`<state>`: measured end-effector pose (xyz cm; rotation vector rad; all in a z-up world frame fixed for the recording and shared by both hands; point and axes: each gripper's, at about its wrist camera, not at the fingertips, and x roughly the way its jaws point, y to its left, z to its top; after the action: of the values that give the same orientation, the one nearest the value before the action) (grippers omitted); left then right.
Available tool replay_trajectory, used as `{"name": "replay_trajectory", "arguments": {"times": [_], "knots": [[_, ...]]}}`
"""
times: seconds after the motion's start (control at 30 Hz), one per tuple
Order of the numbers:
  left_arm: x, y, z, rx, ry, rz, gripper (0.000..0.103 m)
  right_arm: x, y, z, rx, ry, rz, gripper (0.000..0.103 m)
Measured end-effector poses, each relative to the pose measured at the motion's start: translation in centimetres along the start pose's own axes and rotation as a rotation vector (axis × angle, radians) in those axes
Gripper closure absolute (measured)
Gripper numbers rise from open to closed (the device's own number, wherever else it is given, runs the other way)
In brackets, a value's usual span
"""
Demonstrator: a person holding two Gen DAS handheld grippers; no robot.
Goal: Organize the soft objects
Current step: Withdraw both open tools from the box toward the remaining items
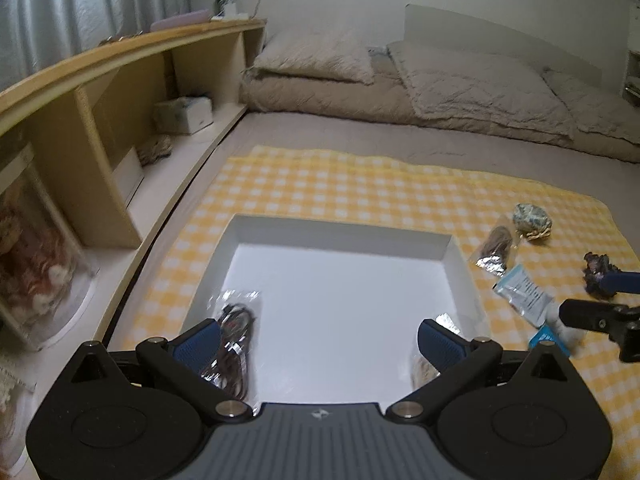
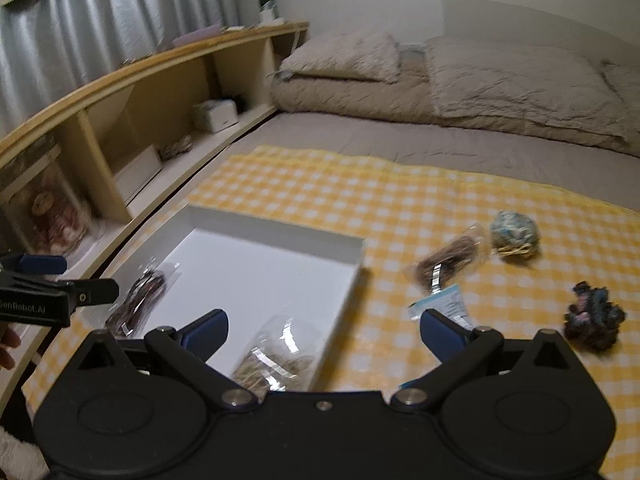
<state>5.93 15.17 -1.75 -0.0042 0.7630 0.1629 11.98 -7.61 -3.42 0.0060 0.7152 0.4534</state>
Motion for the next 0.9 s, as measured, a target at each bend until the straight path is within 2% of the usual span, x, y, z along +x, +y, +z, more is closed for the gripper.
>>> {"name": "replay_trajectory", "arguments": {"times": [0.47,0.7,0.9], "knots": [[2.3,-7.3,2.7,0.039,-0.048,-0.097,0.000,-2.8,-9.2,1.0,0.135,-0.094,-0.158,0.000],[3.8,-10.3,3.7,0.055,-0.077,-0.121,0.000,-3.5,-13.1,0.9,0.173,-0.120,-0.241,0.000],[5.2,-13.3,4.5,0.100,-0.136,-0.147,0.000,-3.1,-16.6,1.1,0.205,-0.146,-0.325,0.000]]}}
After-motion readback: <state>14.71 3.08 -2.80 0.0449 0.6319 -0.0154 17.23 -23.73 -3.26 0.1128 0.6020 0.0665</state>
